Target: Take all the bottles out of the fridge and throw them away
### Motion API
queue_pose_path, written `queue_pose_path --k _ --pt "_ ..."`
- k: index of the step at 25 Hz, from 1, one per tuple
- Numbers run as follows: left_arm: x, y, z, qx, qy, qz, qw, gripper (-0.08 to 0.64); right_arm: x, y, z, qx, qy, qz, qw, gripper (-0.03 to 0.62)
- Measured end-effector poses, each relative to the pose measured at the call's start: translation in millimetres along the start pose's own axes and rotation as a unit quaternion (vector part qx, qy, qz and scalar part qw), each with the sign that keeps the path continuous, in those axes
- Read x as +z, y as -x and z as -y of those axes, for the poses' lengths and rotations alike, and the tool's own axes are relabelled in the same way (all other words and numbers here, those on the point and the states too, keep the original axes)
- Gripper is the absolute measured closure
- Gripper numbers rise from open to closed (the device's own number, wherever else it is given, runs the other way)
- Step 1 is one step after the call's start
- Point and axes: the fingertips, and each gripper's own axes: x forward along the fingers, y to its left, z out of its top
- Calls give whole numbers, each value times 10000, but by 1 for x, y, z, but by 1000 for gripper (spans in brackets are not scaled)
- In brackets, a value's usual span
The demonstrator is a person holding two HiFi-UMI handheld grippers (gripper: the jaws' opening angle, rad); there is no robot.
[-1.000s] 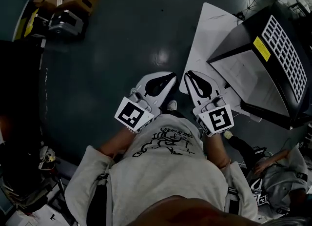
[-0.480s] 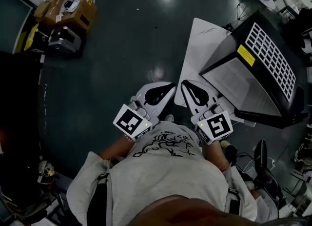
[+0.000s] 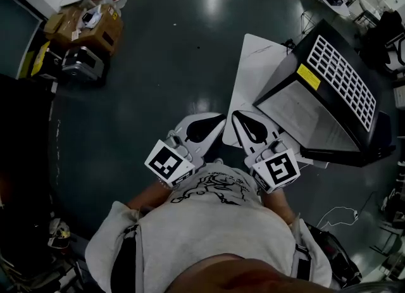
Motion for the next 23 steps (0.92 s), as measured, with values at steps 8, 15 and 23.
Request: queue_pose_path --k 8,15,23 --pt "9 1 0 -48 -77 39 10000 551 12 -1 -3 85 118 115 9998 581" --pt "7 -1 2 -85 -73 34 9999 551 14 -2 -2 37 143 146 9998 581" --pt "7 -1 -3 -14 -51 61 10000 551 13 -3 -1 60 116 160 9998 583"
